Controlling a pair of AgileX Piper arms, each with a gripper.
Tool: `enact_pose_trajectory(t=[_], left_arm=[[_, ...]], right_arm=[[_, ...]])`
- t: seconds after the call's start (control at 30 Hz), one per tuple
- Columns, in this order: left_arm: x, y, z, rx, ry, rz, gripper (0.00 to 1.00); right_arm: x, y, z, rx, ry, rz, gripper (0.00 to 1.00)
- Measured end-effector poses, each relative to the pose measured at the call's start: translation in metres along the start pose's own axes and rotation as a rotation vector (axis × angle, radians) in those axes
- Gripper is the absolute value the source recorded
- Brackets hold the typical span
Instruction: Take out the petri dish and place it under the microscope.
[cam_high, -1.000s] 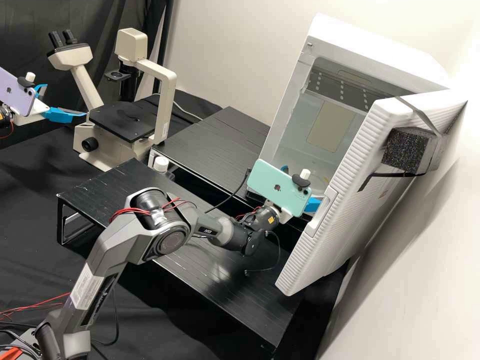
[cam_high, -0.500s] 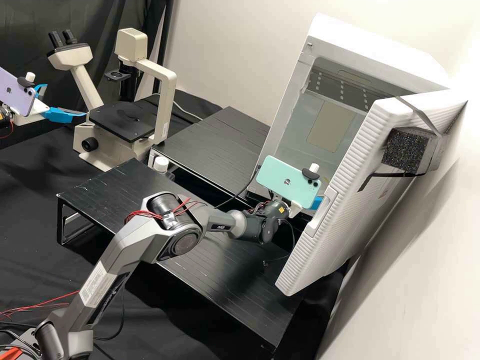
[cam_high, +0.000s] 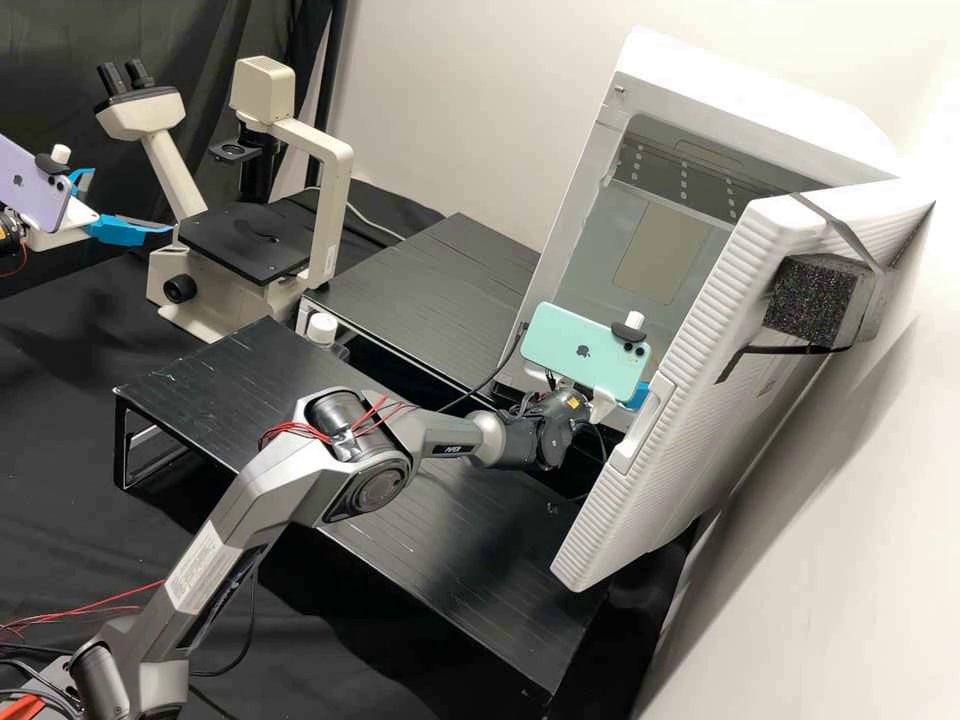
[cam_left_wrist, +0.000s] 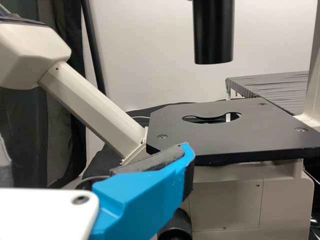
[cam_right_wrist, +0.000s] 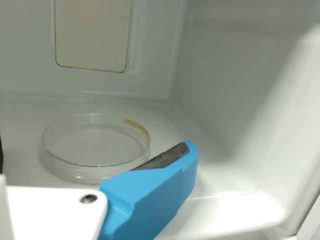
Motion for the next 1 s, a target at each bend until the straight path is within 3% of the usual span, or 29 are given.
enact_pose_trajectory(t=[0.1,0.33,0.8,1.0], left_arm=[[0.000,0.000,0.000,0.000,0.000,0.000,1.00],[0.000,0.000,0.000,0.000,0.000,0.000,1.00],[0.000,0.000,0.000,0.000,0.000,0.000,1.00],[0.000,0.000,0.000,0.000,0.000,0.000,1.00]], right_arm=[[0.001,0.000,-0.003,-0.013,-0.002,-0.005,1.00],[0.008,-0.011,0.000,-0.005,-0.014,-0.028,1.00],[0.015,-0.016,0.009,0.065,-0.027,-0.014,1.00],[0.016,-0.014,0.008,0.068,-0.024,-0.007,1.00]])
